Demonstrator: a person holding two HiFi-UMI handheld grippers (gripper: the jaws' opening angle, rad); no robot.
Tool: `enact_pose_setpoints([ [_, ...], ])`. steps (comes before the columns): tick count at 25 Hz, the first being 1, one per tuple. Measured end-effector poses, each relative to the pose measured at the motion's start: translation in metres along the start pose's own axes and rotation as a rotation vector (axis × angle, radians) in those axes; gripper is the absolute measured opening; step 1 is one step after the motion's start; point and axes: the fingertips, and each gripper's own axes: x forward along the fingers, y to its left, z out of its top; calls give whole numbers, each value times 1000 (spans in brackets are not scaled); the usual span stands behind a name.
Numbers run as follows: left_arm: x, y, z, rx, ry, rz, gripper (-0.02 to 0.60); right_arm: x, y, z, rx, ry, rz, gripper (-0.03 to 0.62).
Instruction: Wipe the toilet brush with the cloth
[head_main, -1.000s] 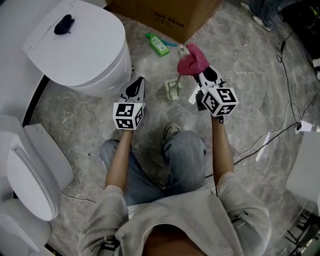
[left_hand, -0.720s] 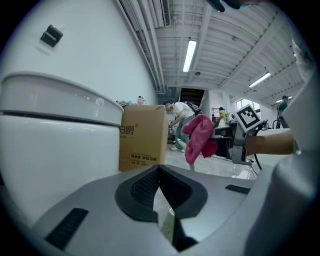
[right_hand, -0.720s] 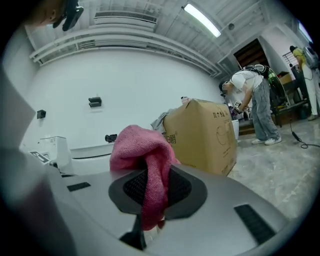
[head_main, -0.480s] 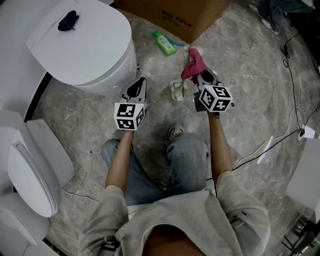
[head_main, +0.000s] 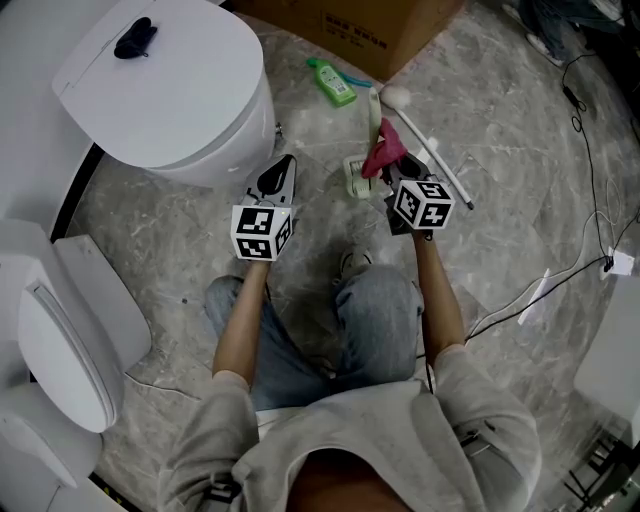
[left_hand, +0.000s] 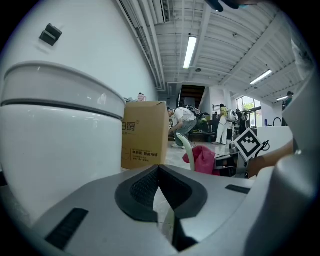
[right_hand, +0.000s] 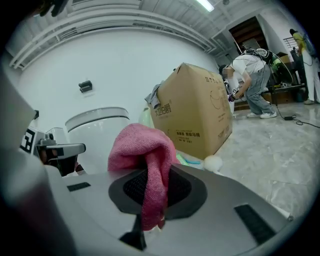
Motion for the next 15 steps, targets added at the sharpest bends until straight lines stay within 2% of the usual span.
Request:
enact_pose_setpoints([
  [15, -1, 8, -11, -1, 25, 20, 18, 20, -22, -103, 73, 225, -17, 64],
])
